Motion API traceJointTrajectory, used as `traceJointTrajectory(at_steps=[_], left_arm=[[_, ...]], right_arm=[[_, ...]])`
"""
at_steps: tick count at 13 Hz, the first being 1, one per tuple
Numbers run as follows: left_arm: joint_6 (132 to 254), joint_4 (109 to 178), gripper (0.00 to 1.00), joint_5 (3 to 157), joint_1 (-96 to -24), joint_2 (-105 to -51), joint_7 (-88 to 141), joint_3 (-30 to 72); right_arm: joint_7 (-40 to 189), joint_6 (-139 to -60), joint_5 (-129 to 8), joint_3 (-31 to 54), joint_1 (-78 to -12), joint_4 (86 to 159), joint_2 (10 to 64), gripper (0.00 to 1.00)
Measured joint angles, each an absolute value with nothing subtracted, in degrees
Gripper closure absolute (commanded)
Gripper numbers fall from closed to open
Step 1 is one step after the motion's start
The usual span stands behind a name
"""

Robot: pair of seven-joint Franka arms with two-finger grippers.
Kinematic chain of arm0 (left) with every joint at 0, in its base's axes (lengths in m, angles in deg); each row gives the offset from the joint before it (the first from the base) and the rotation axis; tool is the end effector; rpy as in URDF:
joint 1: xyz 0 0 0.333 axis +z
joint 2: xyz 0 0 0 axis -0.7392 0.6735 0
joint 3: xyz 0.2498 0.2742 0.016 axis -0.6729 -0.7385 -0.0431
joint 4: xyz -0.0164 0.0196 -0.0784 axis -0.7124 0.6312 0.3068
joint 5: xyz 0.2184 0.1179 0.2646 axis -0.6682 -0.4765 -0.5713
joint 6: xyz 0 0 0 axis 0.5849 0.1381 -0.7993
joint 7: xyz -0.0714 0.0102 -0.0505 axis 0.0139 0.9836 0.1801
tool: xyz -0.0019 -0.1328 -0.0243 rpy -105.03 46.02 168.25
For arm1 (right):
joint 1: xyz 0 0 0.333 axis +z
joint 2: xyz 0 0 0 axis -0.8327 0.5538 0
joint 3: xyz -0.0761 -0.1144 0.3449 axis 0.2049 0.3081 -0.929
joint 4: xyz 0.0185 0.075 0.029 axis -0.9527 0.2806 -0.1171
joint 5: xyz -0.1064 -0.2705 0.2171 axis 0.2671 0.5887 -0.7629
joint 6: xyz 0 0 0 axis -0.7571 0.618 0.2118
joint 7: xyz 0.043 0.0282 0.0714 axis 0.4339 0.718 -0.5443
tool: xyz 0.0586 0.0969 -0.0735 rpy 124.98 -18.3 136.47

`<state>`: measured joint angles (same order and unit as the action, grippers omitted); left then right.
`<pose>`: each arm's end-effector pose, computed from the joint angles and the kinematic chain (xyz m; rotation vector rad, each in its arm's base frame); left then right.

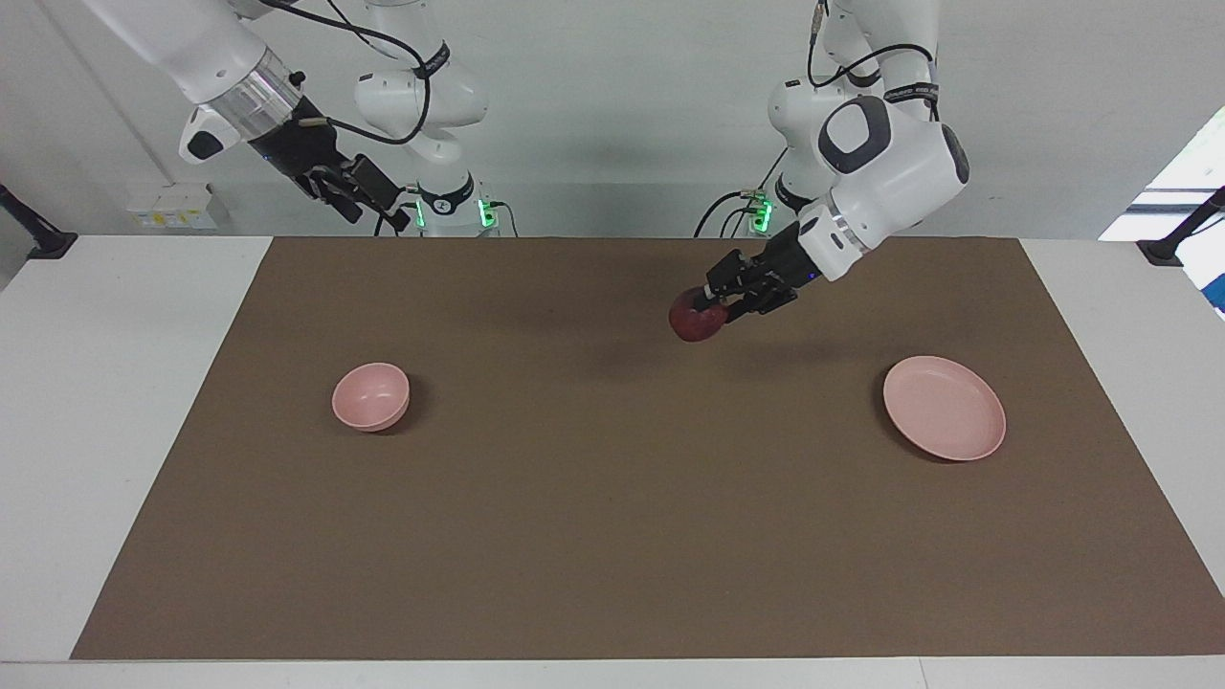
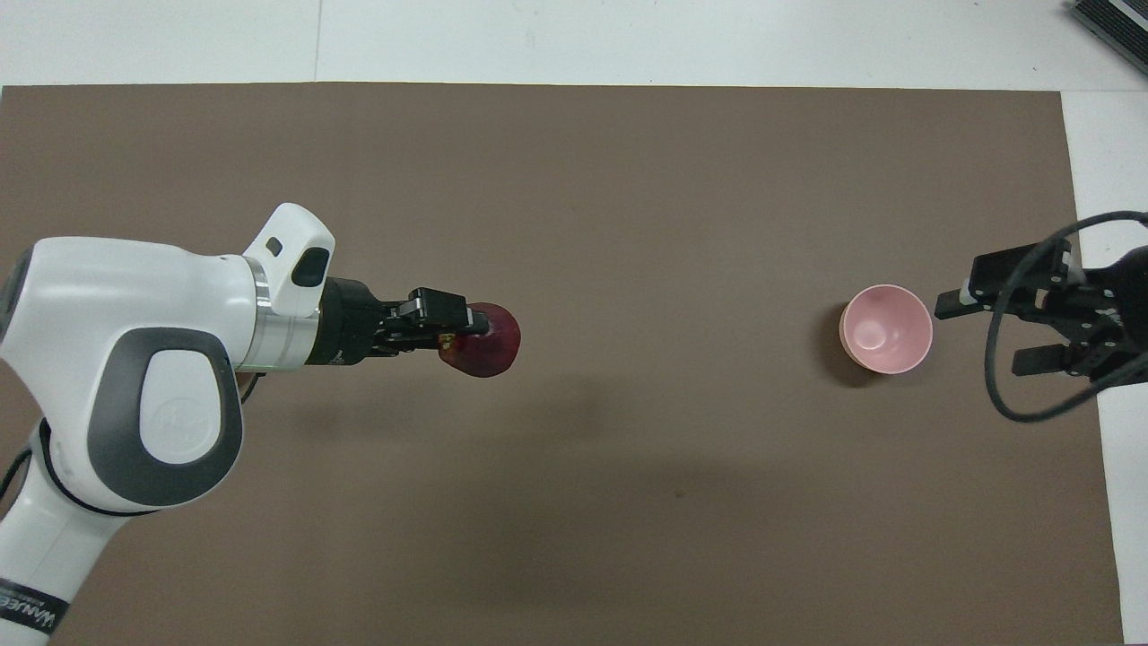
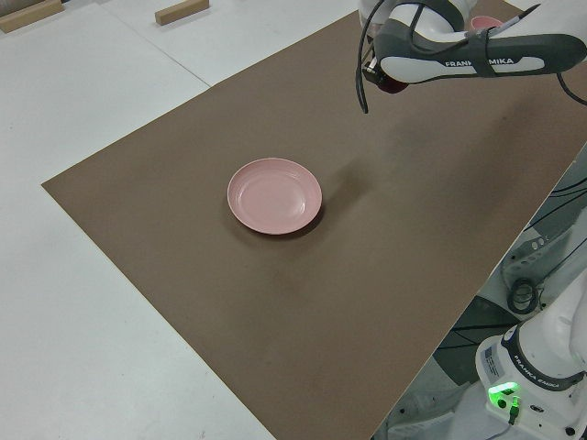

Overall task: Move apple from plate to bowl
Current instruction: 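Lift the apple with the left gripper while the right gripper approaches, then move the open right gripper around the apple held by the left gripper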

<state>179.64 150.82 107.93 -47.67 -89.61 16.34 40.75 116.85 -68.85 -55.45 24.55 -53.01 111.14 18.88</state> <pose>0.4841 -0.2590 0.5389 2.3322 0.2037 -0.0260 0.4994 0.0358 0.6704 -2.5738 0.8340 0.2360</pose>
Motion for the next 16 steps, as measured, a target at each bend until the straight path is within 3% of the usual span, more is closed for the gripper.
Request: traceJointTrajectory(at_steps=[6, 11, 16], left_arm=[[206.4, 150.9, 1.00, 123.5, -47.8, -89.1, 19.0, 53.6], [214.2, 149.3, 1.00, 128.1, -47.8, -89.1, 19.2, 56.5], [215.4, 149.2, 1.00, 128.4, -47.8, -89.1, 19.4, 57.5]], right_arm=[[138.7, -77.9, -70.1, 24.4, -51.9, 111.2, 24.6, 0.00], [149.1, -83.3, -74.1, 24.3, -46.0, 111.3, 28.4, 0.00], [149.3, -89.3, -74.5, 24.2, -40.0, 111.2, 28.9, 0.00]])
